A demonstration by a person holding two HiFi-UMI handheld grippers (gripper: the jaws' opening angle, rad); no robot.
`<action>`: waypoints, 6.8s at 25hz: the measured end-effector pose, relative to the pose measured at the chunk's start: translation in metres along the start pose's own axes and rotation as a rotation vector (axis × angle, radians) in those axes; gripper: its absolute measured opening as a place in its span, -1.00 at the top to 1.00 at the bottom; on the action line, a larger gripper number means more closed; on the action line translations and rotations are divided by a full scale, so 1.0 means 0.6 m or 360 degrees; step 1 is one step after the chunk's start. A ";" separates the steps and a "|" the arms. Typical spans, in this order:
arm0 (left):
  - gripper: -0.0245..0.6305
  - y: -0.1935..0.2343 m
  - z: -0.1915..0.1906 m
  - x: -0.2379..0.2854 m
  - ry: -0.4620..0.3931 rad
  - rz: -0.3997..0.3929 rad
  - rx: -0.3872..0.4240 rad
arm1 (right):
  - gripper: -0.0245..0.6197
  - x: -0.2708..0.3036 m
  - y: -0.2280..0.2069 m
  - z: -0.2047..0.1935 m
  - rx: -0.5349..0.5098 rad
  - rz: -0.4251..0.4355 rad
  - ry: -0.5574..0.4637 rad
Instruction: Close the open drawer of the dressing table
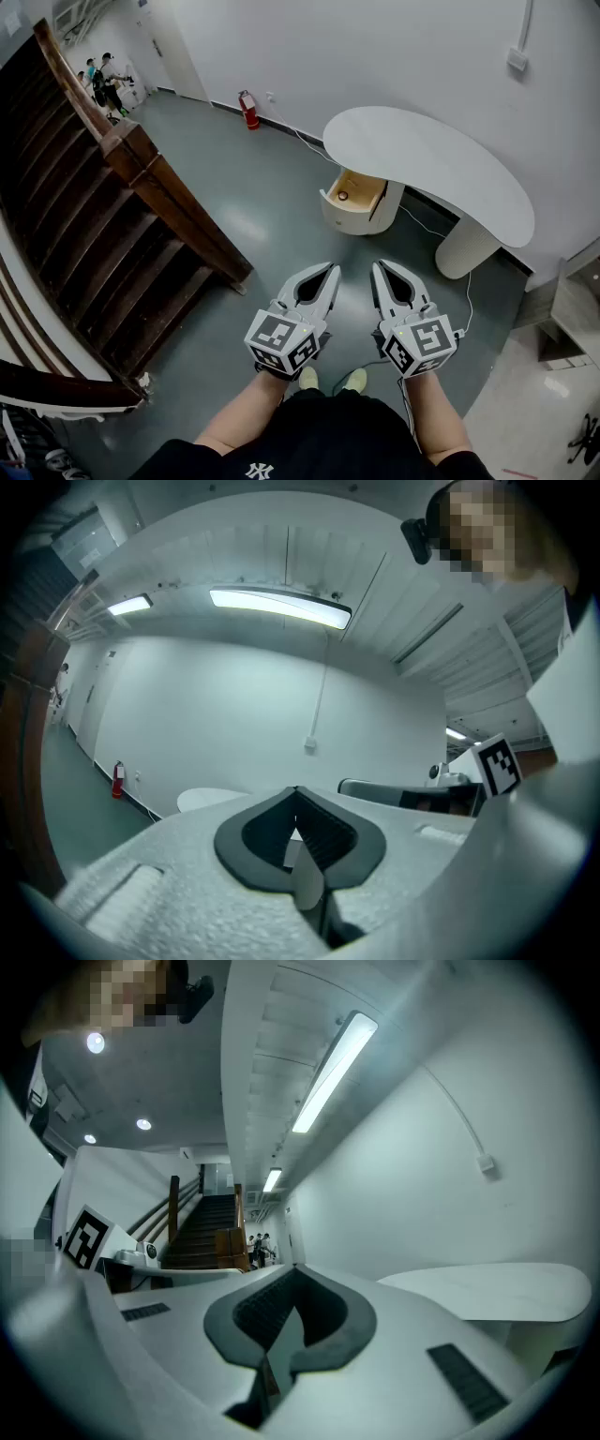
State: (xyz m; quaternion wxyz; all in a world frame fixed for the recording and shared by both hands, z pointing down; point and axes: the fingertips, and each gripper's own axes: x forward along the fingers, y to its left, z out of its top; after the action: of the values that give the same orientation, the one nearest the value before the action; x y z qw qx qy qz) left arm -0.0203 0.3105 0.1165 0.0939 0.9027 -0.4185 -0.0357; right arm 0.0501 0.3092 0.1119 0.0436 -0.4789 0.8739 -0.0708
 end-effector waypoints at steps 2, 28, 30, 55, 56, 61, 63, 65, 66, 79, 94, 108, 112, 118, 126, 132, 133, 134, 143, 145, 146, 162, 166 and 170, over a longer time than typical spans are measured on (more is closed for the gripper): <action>0.90 -0.002 -0.002 0.003 -0.0001 0.0002 -0.0003 | 0.88 -0.004 -0.005 -0.001 0.0002 -0.0004 0.0003; 0.90 -0.006 -0.033 0.042 0.0018 0.0143 0.0001 | 0.88 -0.036 -0.094 -0.004 0.0102 0.0064 -0.0022; 0.90 -0.009 -0.040 0.048 0.0034 0.0149 0.0003 | 0.88 -0.036 -0.103 -0.010 0.0121 0.0066 -0.0009; 0.90 0.275 -0.122 0.279 0.0187 0.0057 -0.0003 | 0.88 0.300 -0.240 -0.081 0.0132 -0.0041 0.0093; 0.90 0.292 -0.126 0.291 0.0191 0.0044 0.0003 | 0.88 0.321 -0.246 -0.086 0.0129 -0.0054 0.0099; 0.90 0.369 -0.155 0.338 0.0228 -0.0013 0.0008 | 0.88 0.410 -0.265 -0.121 0.0117 -0.0107 0.0166; 0.90 0.397 -0.176 0.349 0.0257 -0.0020 -0.0005 | 0.88 0.437 -0.269 -0.134 0.0113 -0.0122 0.0192; 0.90 0.426 -0.203 0.360 0.0289 -0.0014 -0.0020 | 0.88 0.460 -0.273 -0.149 0.0112 -0.0128 0.0211; 0.90 0.439 -0.218 0.365 0.0304 -0.0009 -0.0032 | 0.88 0.470 -0.276 -0.158 0.0110 -0.0129 0.0224; 0.89 0.546 -0.426 0.456 0.0448 0.0036 -0.0061 | 0.88 0.570 -0.346 -0.336 0.0071 -0.0101 0.0386; 0.87 0.627 -0.699 0.532 0.0546 0.0120 -0.0045 | 0.88 0.619 -0.413 -0.542 0.0084 0.0018 0.0463; 0.53 0.646 -0.848 0.586 0.0661 0.0169 0.0096 | 0.88 0.613 -0.452 -0.632 0.0149 0.0008 0.0495; 0.53 0.651 -0.868 0.593 0.0690 0.0178 0.0110 | 0.88 0.608 -0.454 -0.644 0.0166 -0.0001 0.0500; 0.57 0.660 -0.874 0.604 0.0695 0.0207 0.0110 | 0.88 0.596 -0.466 -0.649 0.0175 -0.0029 0.0494; 0.59 0.664 -0.868 0.634 0.0696 0.0209 0.0070 | 0.88 0.597 -0.504 -0.635 0.0171 -0.0089 0.0466; 0.59 0.667 -0.866 0.691 0.0690 0.0180 0.0061 | 0.88 0.604 -0.547 -0.637 0.0160 -0.0138 0.0471; 0.59 0.668 -0.865 0.700 0.0686 0.0173 0.0063 | 0.88 0.606 -0.552 -0.638 0.0161 -0.0143 0.0469; 0.59 0.671 -0.865 0.710 0.0681 0.0168 0.0066 | 0.88 0.609 -0.558 -0.639 0.0163 -0.0147 0.0466; 0.59 0.684 -0.857 0.803 0.0589 0.0112 0.0075 | 0.88 0.630 -0.609 -0.654 0.0160 -0.0165 0.0467; 0.59 0.687 -0.853 0.822 0.0565 0.0093 0.0081 | 0.88 0.636 -0.622 -0.656 0.0156 -0.0170 0.0466; 0.59 0.688 -0.851 0.831 0.0552 0.0083 0.0083 | 0.88 0.639 -0.628 -0.656 0.0155 -0.0172 0.0465; 0.59 0.707 -0.822 0.960 0.0376 0.0006 0.0075 | 0.88 0.671 -0.684 -0.660 0.0155 -0.0170 0.0463; 0.59 0.707 -0.817 0.976 0.0344 -0.0009 0.0086 | 0.88 0.673 -0.690 -0.659 0.0158 -0.0173 0.0461; 0.59 0.710 -0.814 0.988 0.0302 -0.0027 0.0093 | 0.88 0.680 -0.701 -0.660 0.0154 -0.0170 0.0454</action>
State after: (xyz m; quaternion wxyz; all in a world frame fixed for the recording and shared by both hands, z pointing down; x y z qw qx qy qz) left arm 0.1144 -0.3423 0.6884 0.1064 0.9079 -0.4008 0.0615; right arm 0.1233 -0.2259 0.5686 -0.0619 -0.5072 0.8400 -0.1823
